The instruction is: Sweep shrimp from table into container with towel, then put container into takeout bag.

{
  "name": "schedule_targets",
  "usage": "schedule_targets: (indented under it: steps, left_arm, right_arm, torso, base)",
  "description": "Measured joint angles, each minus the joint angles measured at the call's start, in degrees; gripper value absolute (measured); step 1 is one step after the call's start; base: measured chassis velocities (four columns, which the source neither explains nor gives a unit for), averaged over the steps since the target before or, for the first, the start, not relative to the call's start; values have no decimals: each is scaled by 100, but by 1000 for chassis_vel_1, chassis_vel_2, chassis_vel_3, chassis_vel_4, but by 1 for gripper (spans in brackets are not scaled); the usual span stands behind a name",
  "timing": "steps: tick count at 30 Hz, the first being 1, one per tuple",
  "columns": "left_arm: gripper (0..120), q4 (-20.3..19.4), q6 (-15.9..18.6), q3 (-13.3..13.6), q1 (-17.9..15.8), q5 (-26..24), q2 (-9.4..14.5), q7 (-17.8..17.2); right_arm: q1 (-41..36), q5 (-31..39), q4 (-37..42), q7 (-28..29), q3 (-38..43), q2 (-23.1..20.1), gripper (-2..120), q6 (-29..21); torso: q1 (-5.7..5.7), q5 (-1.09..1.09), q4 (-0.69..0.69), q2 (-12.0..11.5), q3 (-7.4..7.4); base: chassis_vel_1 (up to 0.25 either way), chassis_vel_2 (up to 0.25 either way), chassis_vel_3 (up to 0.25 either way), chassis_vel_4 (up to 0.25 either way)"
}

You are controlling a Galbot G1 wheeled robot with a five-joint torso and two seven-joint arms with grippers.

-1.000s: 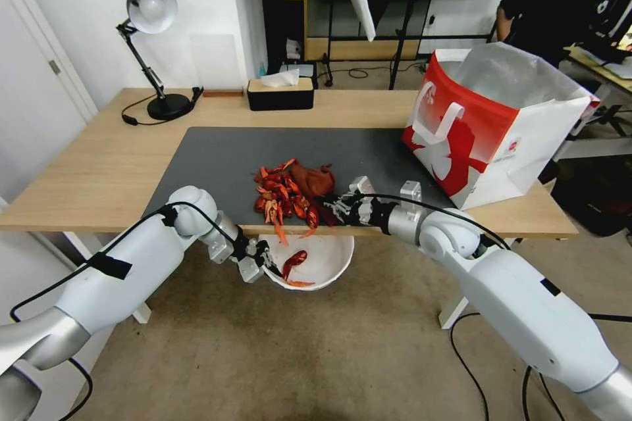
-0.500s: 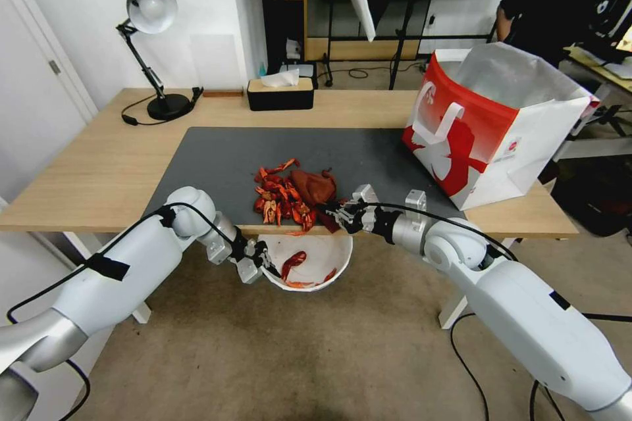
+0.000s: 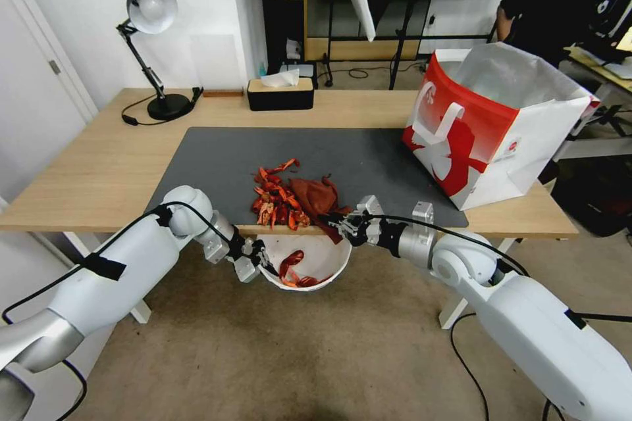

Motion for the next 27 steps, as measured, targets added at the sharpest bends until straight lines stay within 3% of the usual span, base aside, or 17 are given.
schedule_targets:
  steps: [27]
  left_arm:
    - [0, -11, -15, -40, 25, -30, 40, 0]
  right_arm:
    - [-842, -69, 583, -133, 437, -150, 0, 55]
  torso:
    - [0, 0, 0, 0, 1]
  base:
    - [0, 0, 0, 0]
